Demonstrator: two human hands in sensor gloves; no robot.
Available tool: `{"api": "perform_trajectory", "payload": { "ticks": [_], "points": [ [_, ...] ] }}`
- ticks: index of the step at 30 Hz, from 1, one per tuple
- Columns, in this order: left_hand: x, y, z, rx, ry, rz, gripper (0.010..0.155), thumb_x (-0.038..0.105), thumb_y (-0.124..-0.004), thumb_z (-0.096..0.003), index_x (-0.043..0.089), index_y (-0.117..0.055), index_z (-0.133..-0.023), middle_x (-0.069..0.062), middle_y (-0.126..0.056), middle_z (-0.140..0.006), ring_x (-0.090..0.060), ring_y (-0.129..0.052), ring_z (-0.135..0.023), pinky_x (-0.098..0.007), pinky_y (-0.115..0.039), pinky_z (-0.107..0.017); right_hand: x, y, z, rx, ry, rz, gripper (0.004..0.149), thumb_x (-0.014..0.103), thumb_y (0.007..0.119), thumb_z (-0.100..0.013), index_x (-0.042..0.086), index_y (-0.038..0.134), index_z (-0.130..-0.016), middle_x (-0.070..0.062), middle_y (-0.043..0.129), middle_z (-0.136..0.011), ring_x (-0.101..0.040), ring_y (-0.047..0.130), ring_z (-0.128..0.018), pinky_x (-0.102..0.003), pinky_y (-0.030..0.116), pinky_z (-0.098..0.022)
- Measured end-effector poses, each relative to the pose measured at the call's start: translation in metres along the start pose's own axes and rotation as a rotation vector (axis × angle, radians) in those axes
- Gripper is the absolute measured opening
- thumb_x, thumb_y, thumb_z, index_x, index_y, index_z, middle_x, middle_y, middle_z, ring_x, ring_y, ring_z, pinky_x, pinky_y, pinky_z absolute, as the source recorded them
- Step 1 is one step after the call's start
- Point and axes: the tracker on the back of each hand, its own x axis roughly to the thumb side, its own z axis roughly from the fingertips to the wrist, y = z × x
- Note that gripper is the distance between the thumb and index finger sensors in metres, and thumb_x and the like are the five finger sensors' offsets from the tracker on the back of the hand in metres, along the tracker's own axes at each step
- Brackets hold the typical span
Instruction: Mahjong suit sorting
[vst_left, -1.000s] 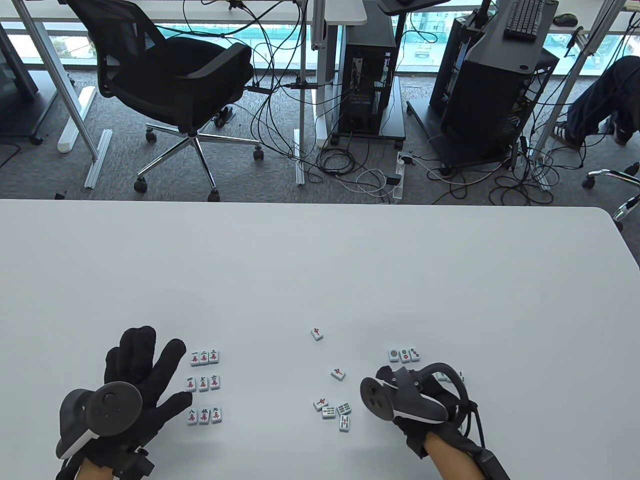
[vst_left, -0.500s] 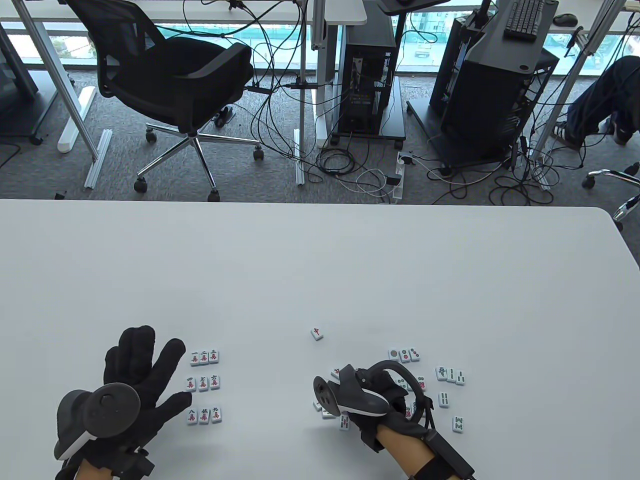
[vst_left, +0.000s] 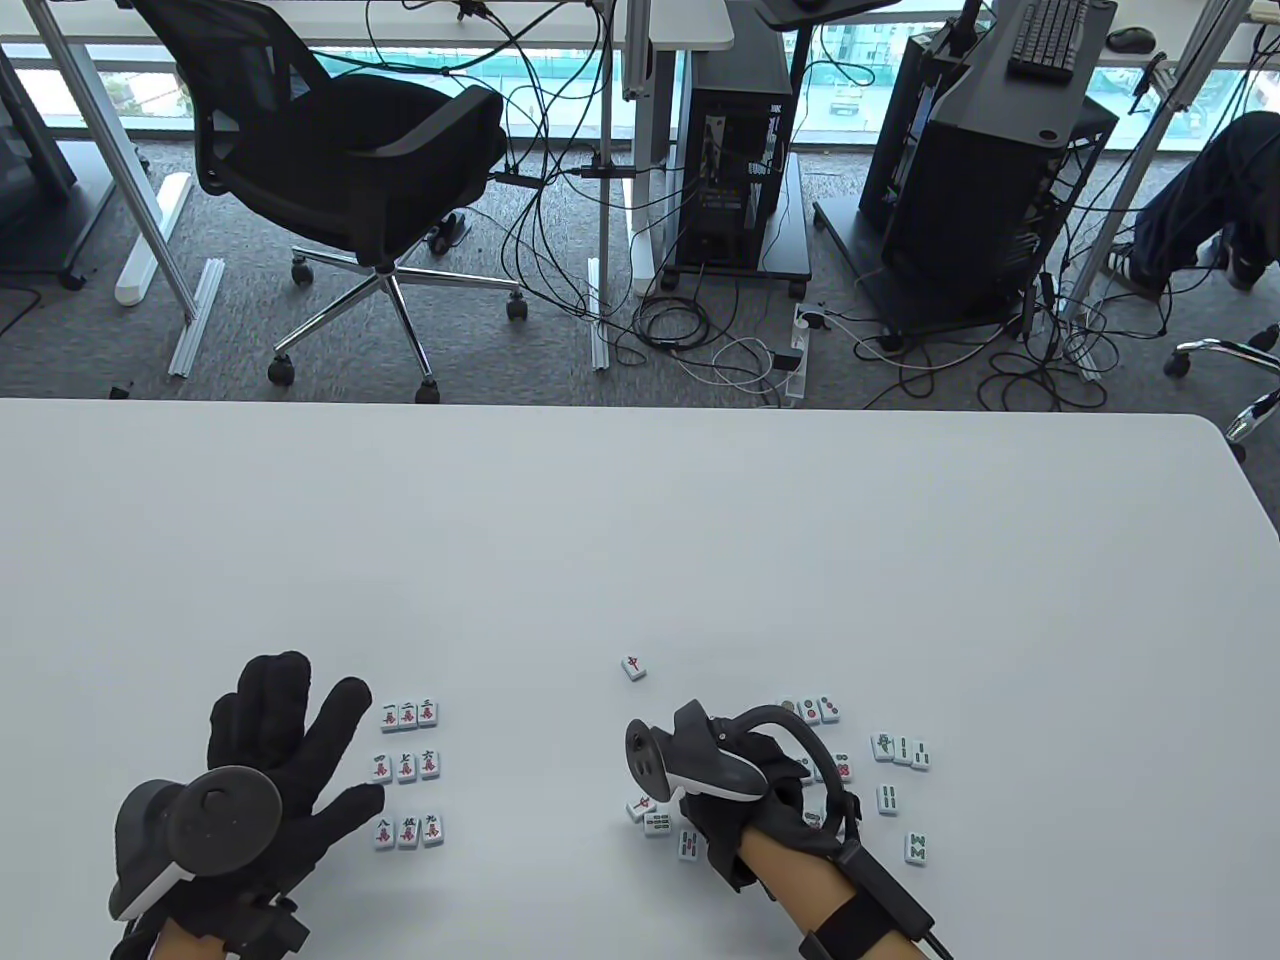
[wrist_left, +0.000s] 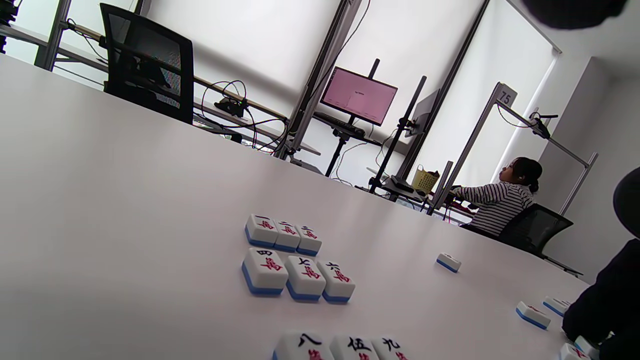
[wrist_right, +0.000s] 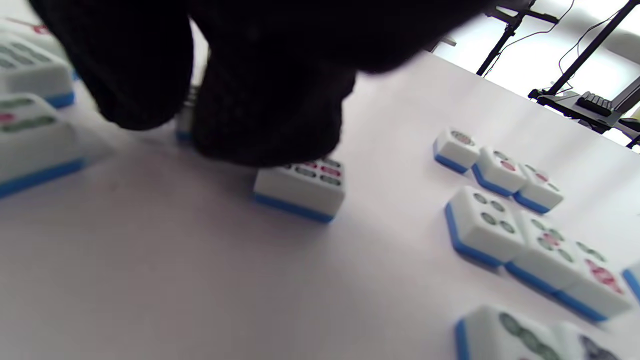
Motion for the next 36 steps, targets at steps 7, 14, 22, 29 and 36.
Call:
{"api": "perform_trajectory", "payload": {
  "ticks": [7,14,22,29,36],
  "points": [
    [0.0,0.0,0.0,0.002,-0.003,0.0,0.083,0.074,-0.063,-0.0392,0.049,-0.023,-0.107,0.016,0.014,-0.108,-0.016,0.015,-0.108,-0.054,-0.001,-0.077,0.001,0.001,0.0,-0.071,-0.044,-0.05,0.06,0.037,0.088,-0.035,-0.003,0.081,-0.08,0.0,0.098,-0.032,-0.008,0.088,-0.005,-0.026,0.081,-0.004],
    [0.0,0.001,0.0,0.005,-0.005,0.0,0.083,0.074,-0.063,-0.0392,0.049,-0.023,-0.107,0.016,0.014,-0.108,-0.016,0.015,-0.108,-0.054,-0.001,-0.077,-0.011,0.004,0.019,-0.304,-0.151,-0.048,0.06,0.038,0.09,-0.033,0.001,0.083,-0.08,0.0,0.098,-0.034,-0.008,0.09,-0.007,-0.026,0.083,-0.006],
    [0.001,0.0,0.0,-0.004,0.002,-0.007,0.083,0.074,-0.063,-0.0394,0.049,-0.023,-0.107,0.016,0.014,-0.108,-0.016,0.015,-0.108,-0.054,-0.001,-0.077,-0.046,-0.005,0.058,-0.487,-0.146,-0.086,0.06,0.036,0.09,-0.033,0.0,0.082,-0.08,-0.001,0.098,-0.035,-0.009,0.09,-0.009,-0.026,0.083,-0.007],
    [0.002,-0.001,0.0,-0.009,0.007,-0.025,0.083,0.074,-0.063,-0.0392,0.049,-0.023,-0.107,0.016,0.014,-0.108,-0.016,0.015,-0.108,-0.054,-0.001,-0.078,-0.096,0.003,0.082,-0.453,-0.037,-0.115,0.06,0.036,0.09,-0.033,0.001,0.082,-0.081,-0.001,0.098,-0.037,-0.009,0.091,-0.01,-0.027,0.084,-0.008],
    [0.0,-0.001,-0.001,-0.013,0.023,-0.025,0.083,0.074,-0.063,-0.0394,0.049,-0.023,-0.107,0.016,0.014,-0.108,-0.016,0.015,-0.108,-0.054,0.0,-0.077,-0.145,0.035,0.101,-0.294,0.075,-0.07,0.06,0.036,0.089,-0.034,0.003,0.081,-0.083,-0.001,0.099,-0.039,-0.01,0.092,-0.012,-0.027,0.084,-0.011]
  ]
}}
